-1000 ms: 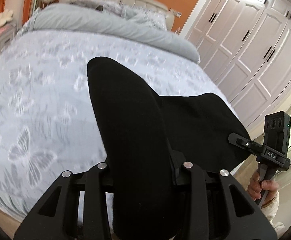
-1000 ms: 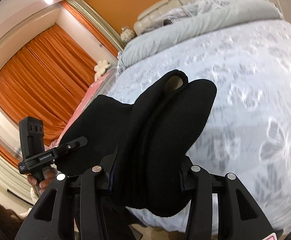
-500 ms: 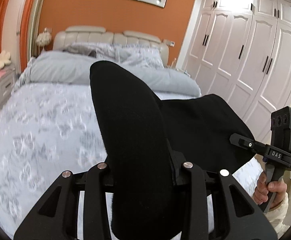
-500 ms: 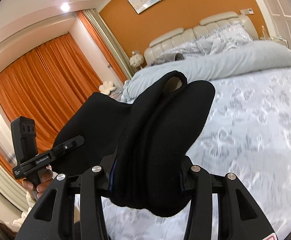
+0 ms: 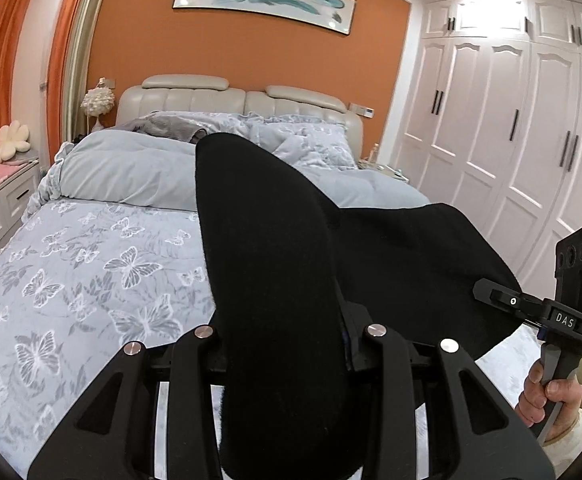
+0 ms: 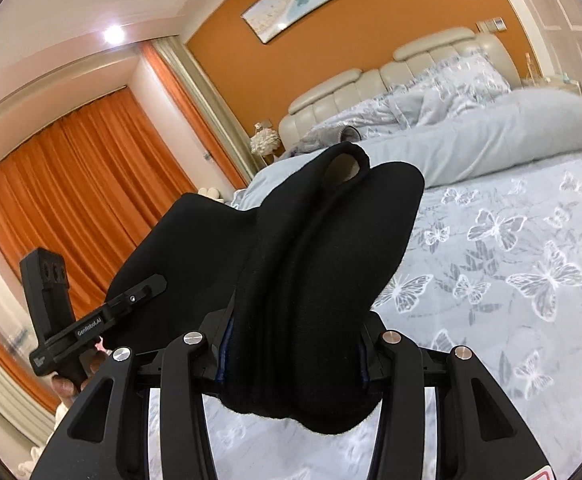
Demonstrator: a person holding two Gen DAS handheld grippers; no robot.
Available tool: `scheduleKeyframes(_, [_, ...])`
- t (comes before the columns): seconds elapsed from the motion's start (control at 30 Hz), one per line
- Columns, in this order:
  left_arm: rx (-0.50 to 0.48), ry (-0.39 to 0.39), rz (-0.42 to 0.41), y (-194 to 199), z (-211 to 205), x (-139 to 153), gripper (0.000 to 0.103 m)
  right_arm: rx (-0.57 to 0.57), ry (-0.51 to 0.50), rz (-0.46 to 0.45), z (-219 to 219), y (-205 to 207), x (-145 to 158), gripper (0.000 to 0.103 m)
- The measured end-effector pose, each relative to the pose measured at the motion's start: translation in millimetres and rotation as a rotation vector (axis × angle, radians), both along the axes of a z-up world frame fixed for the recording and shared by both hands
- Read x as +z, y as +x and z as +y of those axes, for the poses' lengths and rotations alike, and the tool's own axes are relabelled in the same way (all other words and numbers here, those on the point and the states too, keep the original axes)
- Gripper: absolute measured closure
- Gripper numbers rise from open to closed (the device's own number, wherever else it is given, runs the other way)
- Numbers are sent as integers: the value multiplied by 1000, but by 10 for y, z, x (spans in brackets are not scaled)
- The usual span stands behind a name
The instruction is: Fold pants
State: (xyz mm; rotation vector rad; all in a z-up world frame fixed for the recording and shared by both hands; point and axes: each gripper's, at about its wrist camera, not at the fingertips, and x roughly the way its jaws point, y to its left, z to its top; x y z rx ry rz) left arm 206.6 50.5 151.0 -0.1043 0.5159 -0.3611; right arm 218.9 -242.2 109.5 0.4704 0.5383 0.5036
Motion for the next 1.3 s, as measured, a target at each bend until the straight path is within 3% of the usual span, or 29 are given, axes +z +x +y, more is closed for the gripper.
scheduleKeyframes(0.07, [14, 0, 6, 226, 1, -201, 69, -2, 12, 19, -18, 266, -223, 60])
scheduleKeyframes(0.27, [35, 19, 79, 1009, -33, -1174, 69, -16, 0, 94, 7, 924, -1124, 60])
scheduleKeyframes(0.37, [41, 29, 171, 1355, -53, -1883, 68, -30, -2, 185, -2, 1226, -1766, 59])
scheduleKeyframes(0.43, [47, 40, 254, 1489, -41, -2284, 66, -29, -19, 265, 6, 1351, -2135, 54])
scheduleKeyframes(0.47, [73, 70, 322, 1553, -26, -2568, 62, -36, -81, 357, 36, 1421, -2454, 41])
scheduleKeyframes(0.5, [85, 67, 337, 1550, 22, -2711, 53, -18, -58, 356, 5, 1407, -2586, 40])
scheduleKeyframes(0.53, [94, 42, 297, 1483, 92, -2736, 40, -15, -2, 319, -84, 1337, -2587, 39])
scheduleKeyframes(0.57, [136, 54, 251, 1368, 178, -2676, 32, -27, 10, 336, -154, 1308, -2537, 32])
scheduleKeyframes(0.6, [155, 72, 239, 1298, 218, -2612, 25, -63, -15, 352, -221, 1270, -2464, 26])
scheduleKeyframes(0.63, [154, 75, 215, 1188, 294, -2482, 26, -124, -53, 325, -312, 1155, -2304, 27])
scheduleKeyframes(0.73, [199, 58, 79, 901, 465, -2017, 24, -138, -139, 156, -279, 897, -1779, 64])
scheduleKeyframes(0.77, [204, 49, 64, 899, 484, -1889, 22, -115, -144, 136, -202, 894, -1659, 65])
scheduleKeyframes(0.83, [173, -13, 90, 1022, 453, -1701, 20, -46, -144, 111, 69, 995, -1462, 65])
scheduleKeyframes(0.87, [168, -34, 106, 1090, 410, -1665, 18, -40, -168, 105, 187, 1052, -1440, 59])
scheduleKeyframes(0.9, [169, -41, 125, 1203, 317, -1667, 13, -47, -224, 108, 361, 1181, -1451, 42])
scheduleKeyframes(0.93, [167, -34, 155, 1323, 229, -1722, 10, -48, -258, 120, 453, 1292, -1498, 40])
scheduleKeyframes(1.03, [156, 72, 312, 1755, -64, -2169, 10, -82, -371, 256, 557, 1754, -1989, 53])
scheduleKeyframes(1.07, [178, 126, 349, 1841, -129, -2328, 11, -109, -392, 305, 475, 1861, -2177, 75])
scheduleKeyframes(1.1, [225, 220, 433, 1990, -158, -2640, 10, -116, -330, 313, 324, 1916, -2306, 81])
scheduleKeyframes(1.17, [220, 123, 456, 1994, -18, -2761, 9, -160, -198, 347, 63, 1876, -2294, 103])
scheduleKeyframes(1.23, [240, 18, 470, 1895, 156, -2619, 12, -179, -158, 344, -34, 1683, -2140, 90])
scheduleKeyframes(1.3, [242, 5, 410, 1708, 216, -2424, 12, -129, -162, 271, 21, 1390, -1947, 90])
